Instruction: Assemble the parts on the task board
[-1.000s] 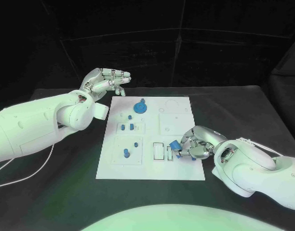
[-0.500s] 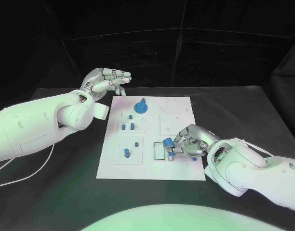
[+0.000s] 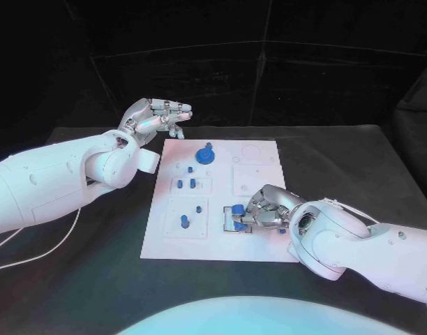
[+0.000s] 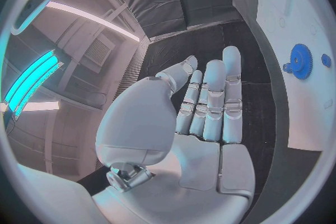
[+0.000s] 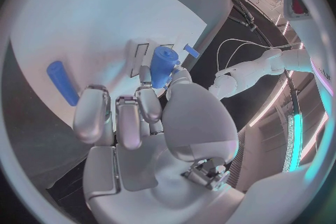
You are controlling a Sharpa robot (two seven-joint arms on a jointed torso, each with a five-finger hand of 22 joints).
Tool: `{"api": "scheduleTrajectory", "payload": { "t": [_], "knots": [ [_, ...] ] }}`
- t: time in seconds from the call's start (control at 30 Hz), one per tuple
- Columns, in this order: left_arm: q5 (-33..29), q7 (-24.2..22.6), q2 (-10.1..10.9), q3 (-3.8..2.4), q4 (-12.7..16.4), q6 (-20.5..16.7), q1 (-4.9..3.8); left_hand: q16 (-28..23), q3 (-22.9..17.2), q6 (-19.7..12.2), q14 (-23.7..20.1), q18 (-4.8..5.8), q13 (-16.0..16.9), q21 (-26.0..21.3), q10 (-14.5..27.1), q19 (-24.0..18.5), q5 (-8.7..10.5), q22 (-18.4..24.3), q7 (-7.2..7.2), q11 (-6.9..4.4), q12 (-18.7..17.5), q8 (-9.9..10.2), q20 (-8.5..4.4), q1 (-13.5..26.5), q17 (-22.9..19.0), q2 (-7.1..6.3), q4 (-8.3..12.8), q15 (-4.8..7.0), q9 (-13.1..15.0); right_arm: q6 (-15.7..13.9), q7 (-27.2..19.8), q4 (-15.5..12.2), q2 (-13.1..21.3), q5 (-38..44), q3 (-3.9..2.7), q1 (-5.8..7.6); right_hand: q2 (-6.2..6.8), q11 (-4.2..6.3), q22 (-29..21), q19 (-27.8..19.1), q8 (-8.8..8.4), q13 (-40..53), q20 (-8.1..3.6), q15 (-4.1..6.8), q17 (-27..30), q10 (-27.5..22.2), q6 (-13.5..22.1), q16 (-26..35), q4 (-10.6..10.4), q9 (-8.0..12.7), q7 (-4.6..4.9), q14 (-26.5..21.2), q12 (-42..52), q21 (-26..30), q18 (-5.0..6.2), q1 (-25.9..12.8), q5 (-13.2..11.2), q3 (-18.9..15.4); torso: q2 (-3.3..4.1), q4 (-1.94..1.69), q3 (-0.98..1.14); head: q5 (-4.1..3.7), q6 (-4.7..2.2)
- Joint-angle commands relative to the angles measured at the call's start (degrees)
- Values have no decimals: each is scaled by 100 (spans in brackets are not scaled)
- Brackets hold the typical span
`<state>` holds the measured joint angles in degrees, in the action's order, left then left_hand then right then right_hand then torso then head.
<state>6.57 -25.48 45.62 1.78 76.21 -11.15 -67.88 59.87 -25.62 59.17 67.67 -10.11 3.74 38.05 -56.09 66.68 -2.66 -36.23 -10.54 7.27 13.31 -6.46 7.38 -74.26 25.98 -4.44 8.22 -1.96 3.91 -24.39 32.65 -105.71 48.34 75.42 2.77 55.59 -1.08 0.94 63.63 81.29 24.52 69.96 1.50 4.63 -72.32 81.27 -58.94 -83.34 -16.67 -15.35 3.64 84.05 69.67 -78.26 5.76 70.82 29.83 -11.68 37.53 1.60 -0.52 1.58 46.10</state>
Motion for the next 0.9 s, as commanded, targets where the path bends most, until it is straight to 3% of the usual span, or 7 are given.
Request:
{"api": "scheduleTrajectory", "payload": {
  "t": [0.03, 0.33, 0.47, 0.57, 0.7, 0.77, 0.9],
  "knots": [
    [-17, -17, -8, -5, 11, 52, -9, -16, 30, -22, -31, -37, 0, -14, 55, -37, -32, 6, -24, -2, 35, -20, 6, -1, -6, 41, 4, 2, -4, 216, 166, 37, -36, -32, 5, 2, -24, 50, 4, -1, 6, -8, -30, 54, -12, 5, -103, -41, -1, 12, -73, 308, -16, -30, -91, -34, -39, -22, 0, 13, 4, 13, 6],
    [-17, -17, -18, -5, 6, 56, -9, -10, 58, -21, -39, -39, 2, -26, 67, -37, -32, 17, -20, -4, 56, -32, 9, -6, -18, 52, 2, 2, -3, 105, 175, 98, -172, -20, 4, 3, -52, 59, 15, 5, 2, -10, -41, 63, -28, 16, -112, -46, 0, -10, -81, 311, -34, -34, -94, -95, -100, -59, 3, 6, 7, 13, 3],
    [-17, -16, -19, -5, 2, 54, -9, -10, 58, -21, -39, -39, 2, -26, 67, -37, -32, 17, -20, -4, 56, -32, 9, -6, -18, 52, 2, 2, -3, 80, 176, 126, -219, 3, 4, 3, -77, 65, 14, 5, -5, -12, -50, 70, -30, 26, -116, -44, 4, -44, -88, 311, -63, -31, -95, -166, -360, -123, -2, 7, 4, 16, 1],
    [-17, -15, -19, -5, 2, 54, -9, -10, 58, -21, -39, -39, 2, -26, 67, -37, -32, 17, -20, -4, 56, -32, 9, -6, -18, 52, 2, 2, -3, 80, 178, 145, -238, 22, 4, 3, -88, 67, 14, 7, -6, -8, -56, 72, -29, 34, -123, -41, 12, -78, -92, 309, -81, -28, -96, -315, -924, -233, 0, 5, 2, 22, 5],
    [-17, -14, -20, -5, 1, 56, -9, -10, 58, -21, -39, -39, 2, -26, 67, -37, -32, 17, -20, -4, 56, -32, 9, -6, -18, 52, 2, 2, -3, 65, 181, 174, -259, 49, 4, 3, -85, 62, 6, 4, -18, -22, -57, 72, 1, 27, -106, -23, 10, -139, -89, 302, -145, -17, -94, -702, -1982, -450, 1, 10, 3, 29, 12],
    [-17, -13, -20, -5, -1, 57, -9, -10, 58, -21, -39, -39, 2, -26, 67, -37, -32, 17, -20, -4, 56, -32, 9, -6, -18, 52, 2, 2, -3, 50, 178, 184, -268, 59, 4, 3, 51, 48, 5, 2, -33, -53, -51, 66, 50, 4, -77, 2, -18, -166, -81, 291, -206, -12, -95, -982, -2459, -480, -1, 14, 4, 30, 13],
    [-17, -11, -20, -5, -2, 56, -9, -10, 58, -21, -39, -39, 2, -26, 67, -37, -32, 17, -20, -4, 56, -32, 9, -6, -18, 52, 2, 2, -3, 29, 158, 180, -268, 77, 4, 3, 422, 50, -6, -6, -48, -83, -39, 49, 106, -25, -42, 37, -26, -218, -57, 281, -285, 0, -91, -1326, -2648, -145, 0, 17, 6, 30, 12]
  ]
}}
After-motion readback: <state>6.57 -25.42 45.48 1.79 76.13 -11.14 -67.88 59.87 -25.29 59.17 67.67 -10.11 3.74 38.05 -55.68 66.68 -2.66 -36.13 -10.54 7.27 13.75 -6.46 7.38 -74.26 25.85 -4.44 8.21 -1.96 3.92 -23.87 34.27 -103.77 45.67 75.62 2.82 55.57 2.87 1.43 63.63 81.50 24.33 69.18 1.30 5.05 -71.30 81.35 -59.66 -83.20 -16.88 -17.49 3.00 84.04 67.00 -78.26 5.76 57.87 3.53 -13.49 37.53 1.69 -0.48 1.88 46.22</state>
